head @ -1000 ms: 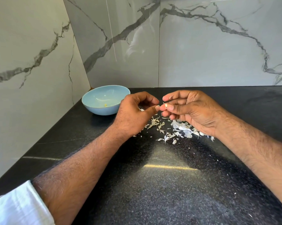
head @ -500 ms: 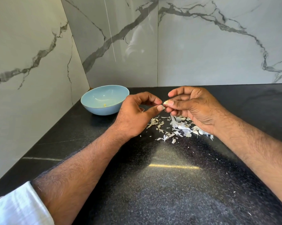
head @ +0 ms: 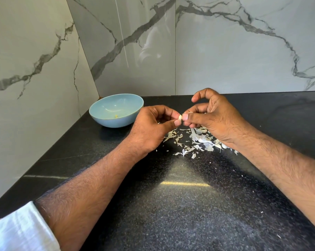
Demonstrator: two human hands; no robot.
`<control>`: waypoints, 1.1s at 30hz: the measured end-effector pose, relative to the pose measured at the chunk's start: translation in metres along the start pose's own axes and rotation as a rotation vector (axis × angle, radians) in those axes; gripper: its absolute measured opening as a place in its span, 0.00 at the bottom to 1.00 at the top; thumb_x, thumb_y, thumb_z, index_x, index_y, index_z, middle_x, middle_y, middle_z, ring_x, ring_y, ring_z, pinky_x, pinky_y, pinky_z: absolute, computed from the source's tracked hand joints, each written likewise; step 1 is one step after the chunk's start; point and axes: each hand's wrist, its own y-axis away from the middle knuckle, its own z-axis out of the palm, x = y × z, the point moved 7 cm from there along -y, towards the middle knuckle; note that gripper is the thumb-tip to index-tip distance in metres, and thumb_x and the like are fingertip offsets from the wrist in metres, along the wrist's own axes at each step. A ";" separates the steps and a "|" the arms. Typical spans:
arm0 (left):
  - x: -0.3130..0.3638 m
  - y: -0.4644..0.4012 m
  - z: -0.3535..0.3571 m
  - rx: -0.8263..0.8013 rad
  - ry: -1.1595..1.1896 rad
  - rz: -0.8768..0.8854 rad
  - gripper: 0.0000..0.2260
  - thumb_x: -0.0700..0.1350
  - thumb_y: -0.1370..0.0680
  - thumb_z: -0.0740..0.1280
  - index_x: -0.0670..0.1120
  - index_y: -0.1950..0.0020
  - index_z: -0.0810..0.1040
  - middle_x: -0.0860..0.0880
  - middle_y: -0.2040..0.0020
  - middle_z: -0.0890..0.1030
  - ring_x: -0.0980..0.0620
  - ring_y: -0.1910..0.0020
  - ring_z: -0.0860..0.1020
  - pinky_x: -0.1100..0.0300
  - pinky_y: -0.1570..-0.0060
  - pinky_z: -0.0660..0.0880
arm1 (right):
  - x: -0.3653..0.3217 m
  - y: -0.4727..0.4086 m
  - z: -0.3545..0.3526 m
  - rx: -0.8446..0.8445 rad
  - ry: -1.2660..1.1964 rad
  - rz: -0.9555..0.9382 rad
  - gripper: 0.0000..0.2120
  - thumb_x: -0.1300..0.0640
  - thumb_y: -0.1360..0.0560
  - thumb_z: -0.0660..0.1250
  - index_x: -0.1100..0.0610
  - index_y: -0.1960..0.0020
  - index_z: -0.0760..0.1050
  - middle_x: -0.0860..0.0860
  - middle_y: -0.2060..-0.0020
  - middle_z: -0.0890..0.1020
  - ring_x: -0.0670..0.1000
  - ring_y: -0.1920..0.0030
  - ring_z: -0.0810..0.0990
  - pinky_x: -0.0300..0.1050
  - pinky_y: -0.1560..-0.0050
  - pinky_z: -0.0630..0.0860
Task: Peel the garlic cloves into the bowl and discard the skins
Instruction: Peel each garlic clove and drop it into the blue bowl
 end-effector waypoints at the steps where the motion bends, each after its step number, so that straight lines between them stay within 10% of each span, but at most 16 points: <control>1: 0.000 0.000 0.001 -0.001 0.011 0.003 0.03 0.39 0.22 0.78 0.45 0.49 0.86 0.49 0.55 0.88 0.53 0.56 0.84 0.58 0.55 0.80 | 0.001 0.000 0.000 -0.002 -0.016 0.005 0.22 0.69 0.26 0.76 0.60 0.38 0.69 0.59 0.58 0.88 0.55 0.61 0.86 0.47 0.56 0.83; 12: 0.014 0.003 -0.001 0.048 -0.008 0.196 0.10 0.36 0.24 0.79 0.44 0.45 0.88 0.46 0.54 0.89 0.44 0.54 0.87 0.44 0.46 0.85 | -0.001 0.001 0.001 -0.011 -0.041 0.019 0.27 0.70 0.27 0.77 0.60 0.34 0.69 0.60 0.56 0.88 0.53 0.61 0.85 0.44 0.60 0.81; 18: 0.020 0.006 0.000 0.044 -0.086 0.247 0.06 0.37 0.26 0.81 0.43 0.50 0.89 0.51 0.55 0.89 0.51 0.55 0.88 0.53 0.49 0.85 | 0.002 -0.001 0.000 -0.055 0.000 0.059 0.25 0.72 0.26 0.75 0.58 0.36 0.67 0.61 0.56 0.87 0.54 0.61 0.84 0.46 0.60 0.79; 25: 0.002 0.001 -0.008 0.093 0.324 0.010 0.08 0.34 0.26 0.79 0.41 0.48 0.87 0.37 0.52 0.88 0.47 0.53 0.85 0.53 0.47 0.81 | 0.005 0.002 -0.006 -0.022 0.313 -0.033 0.08 0.69 0.28 0.77 0.57 0.57 0.84 0.54 0.66 0.86 0.49 0.70 0.79 0.47 0.63 0.78; 33: -0.008 -0.002 -0.010 0.072 0.509 -0.096 0.09 0.37 0.22 0.73 0.38 0.43 0.84 0.38 0.50 0.88 0.44 0.49 0.86 0.51 0.44 0.81 | 0.002 0.000 0.002 -0.094 0.563 0.033 0.19 0.50 0.14 0.59 0.54 0.52 0.86 0.50 0.62 0.87 0.51 0.66 0.83 0.39 0.70 0.75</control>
